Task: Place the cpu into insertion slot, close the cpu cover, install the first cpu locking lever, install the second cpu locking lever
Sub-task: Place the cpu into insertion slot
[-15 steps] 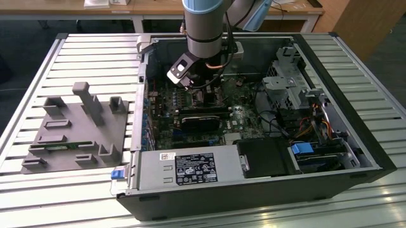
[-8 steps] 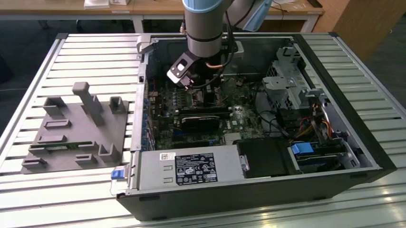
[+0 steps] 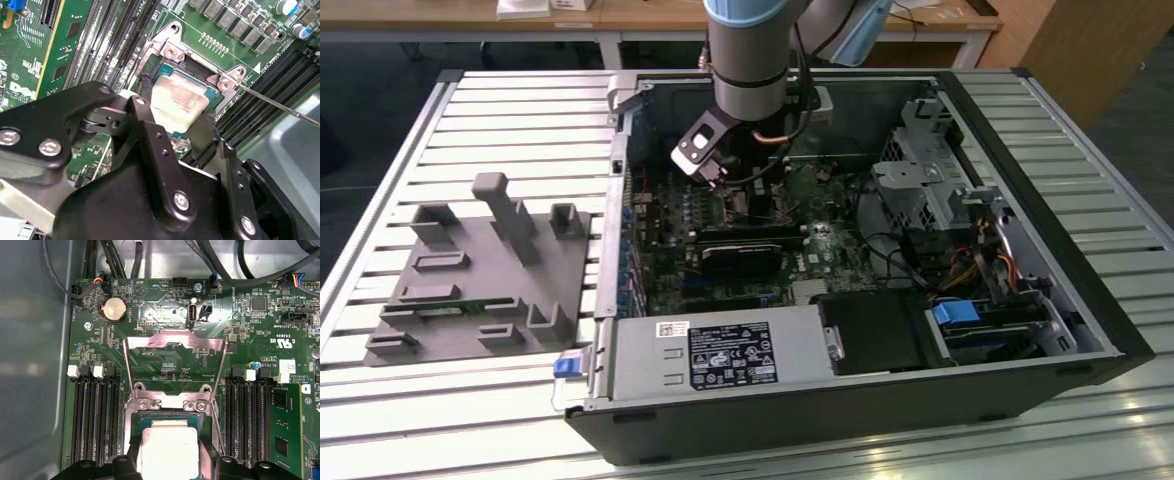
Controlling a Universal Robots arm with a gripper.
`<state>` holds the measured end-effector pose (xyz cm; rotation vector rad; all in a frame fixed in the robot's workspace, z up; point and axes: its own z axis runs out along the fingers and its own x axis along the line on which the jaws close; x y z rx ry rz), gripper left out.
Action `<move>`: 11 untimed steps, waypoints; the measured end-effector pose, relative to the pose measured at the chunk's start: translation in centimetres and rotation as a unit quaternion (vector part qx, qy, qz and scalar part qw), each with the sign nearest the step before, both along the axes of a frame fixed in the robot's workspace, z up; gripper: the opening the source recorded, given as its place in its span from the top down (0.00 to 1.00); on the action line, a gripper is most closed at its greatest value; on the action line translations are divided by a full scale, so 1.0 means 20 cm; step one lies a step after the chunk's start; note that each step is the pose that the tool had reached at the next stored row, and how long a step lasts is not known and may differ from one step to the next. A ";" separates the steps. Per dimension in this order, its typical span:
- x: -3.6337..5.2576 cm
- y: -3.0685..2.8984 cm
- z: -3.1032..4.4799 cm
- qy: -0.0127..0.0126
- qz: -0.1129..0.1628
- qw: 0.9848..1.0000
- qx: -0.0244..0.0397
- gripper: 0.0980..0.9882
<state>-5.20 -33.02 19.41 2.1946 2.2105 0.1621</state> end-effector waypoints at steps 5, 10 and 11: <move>0.000 0.000 0.000 0.000 0.000 1.000 0.000 0.51; 0.000 0.000 0.016 0.000 0.000 1.000 0.000 0.51; 0.000 0.000 0.016 0.000 0.000 1.000 0.000 0.51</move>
